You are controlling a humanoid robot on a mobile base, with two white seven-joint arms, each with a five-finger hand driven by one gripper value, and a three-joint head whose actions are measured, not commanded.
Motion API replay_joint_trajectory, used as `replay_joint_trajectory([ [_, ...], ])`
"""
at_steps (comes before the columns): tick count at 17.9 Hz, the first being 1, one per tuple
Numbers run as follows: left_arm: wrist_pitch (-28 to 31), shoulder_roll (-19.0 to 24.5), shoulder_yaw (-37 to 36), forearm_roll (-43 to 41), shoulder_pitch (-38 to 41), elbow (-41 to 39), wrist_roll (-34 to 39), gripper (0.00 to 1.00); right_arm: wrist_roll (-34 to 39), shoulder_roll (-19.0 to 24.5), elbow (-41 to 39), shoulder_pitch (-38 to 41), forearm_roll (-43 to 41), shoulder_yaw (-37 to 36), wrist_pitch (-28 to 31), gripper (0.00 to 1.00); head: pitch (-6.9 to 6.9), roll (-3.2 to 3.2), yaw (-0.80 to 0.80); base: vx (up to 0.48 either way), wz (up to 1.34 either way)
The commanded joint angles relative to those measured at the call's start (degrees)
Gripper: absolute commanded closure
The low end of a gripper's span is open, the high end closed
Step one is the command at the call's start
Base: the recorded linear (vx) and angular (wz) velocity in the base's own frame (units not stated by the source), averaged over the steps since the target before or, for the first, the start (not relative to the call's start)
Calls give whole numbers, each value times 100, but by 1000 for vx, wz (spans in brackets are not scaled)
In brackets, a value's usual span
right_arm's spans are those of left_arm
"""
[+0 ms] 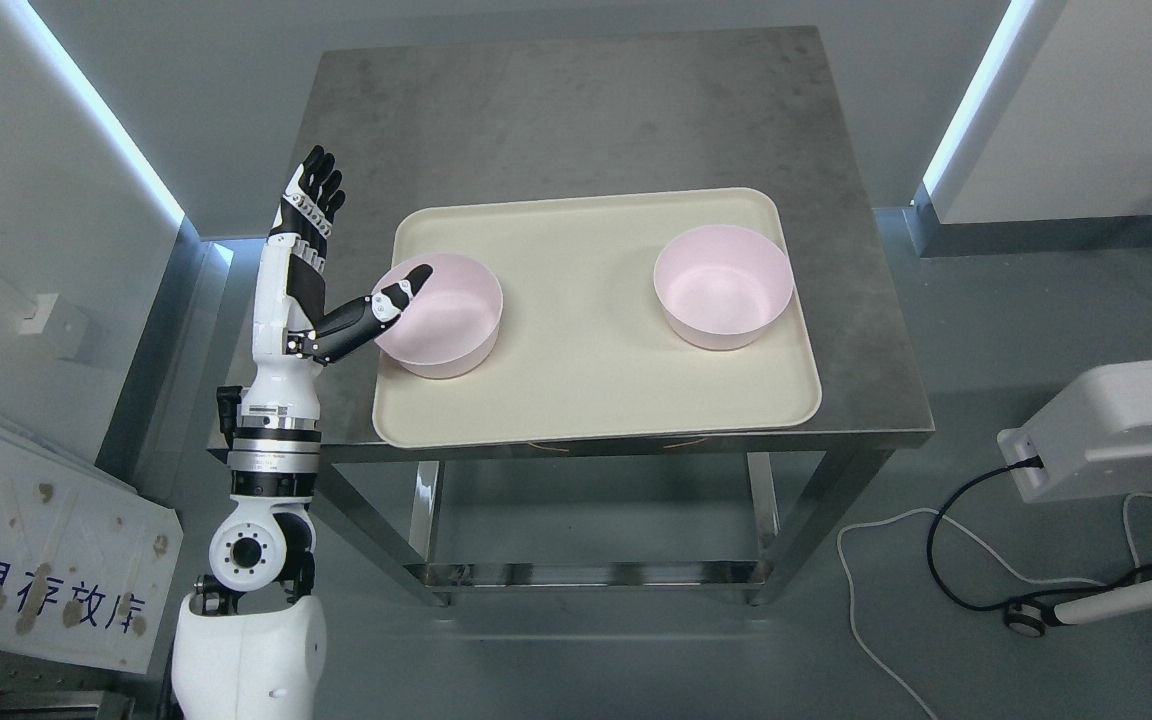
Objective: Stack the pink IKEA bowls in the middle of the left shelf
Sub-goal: 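Reach the left hand toward the pink bowl nearer the robot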
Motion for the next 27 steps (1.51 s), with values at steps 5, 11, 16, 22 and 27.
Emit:
replay_joint_trajectory([
  [5, 15, 100, -98, 48, -201, 25, -222, 0, -2, -100, -100, -1, -9, -26, 3, 0, 0, 0, 0, -19, 16],
  [11, 504, 1272, -134, -93, -1360, 982, -2065, 1, -2, -100, -100, -1, -9, -26, 3, 0, 0, 0, 0, 0, 0],
  [16, 1236, 2065, -291, -189, -2099, 1834, -2877, 4, -2, -100, -100, -1, -9, -26, 3, 0, 0, 0, 0, 0, 0],
  [22, 1824, 2812, -529, -304, -2460, 2354, -3576, 13, -2, -100, -100, -1, -9, -26, 3, 0, 0, 0, 0, 0, 0],
  [27, 1834, 2742, -888, -313, -2451, 2152, -4204, 18, -2, -100, -100, -1, -9, -26, 3, 0, 0, 0, 0, 0, 0],
])
